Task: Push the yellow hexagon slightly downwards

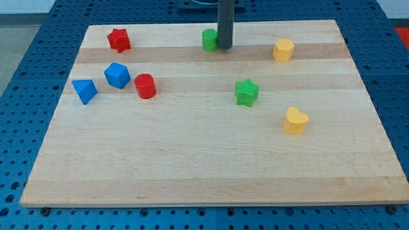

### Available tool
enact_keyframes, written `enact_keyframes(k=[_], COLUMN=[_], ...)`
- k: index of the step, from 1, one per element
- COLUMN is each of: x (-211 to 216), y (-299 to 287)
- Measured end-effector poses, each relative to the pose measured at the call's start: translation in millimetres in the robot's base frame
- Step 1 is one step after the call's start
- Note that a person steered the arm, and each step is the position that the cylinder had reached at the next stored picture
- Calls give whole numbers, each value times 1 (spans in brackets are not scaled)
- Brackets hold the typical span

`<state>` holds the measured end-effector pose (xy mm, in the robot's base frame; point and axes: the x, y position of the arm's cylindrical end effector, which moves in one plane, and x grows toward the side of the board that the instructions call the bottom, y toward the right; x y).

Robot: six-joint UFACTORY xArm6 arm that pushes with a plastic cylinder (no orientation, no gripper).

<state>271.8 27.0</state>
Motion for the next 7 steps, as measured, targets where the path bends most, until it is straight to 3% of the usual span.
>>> enact_keyframes(k=[2,3,7], x=[0,48,35], y=[1,27,30])
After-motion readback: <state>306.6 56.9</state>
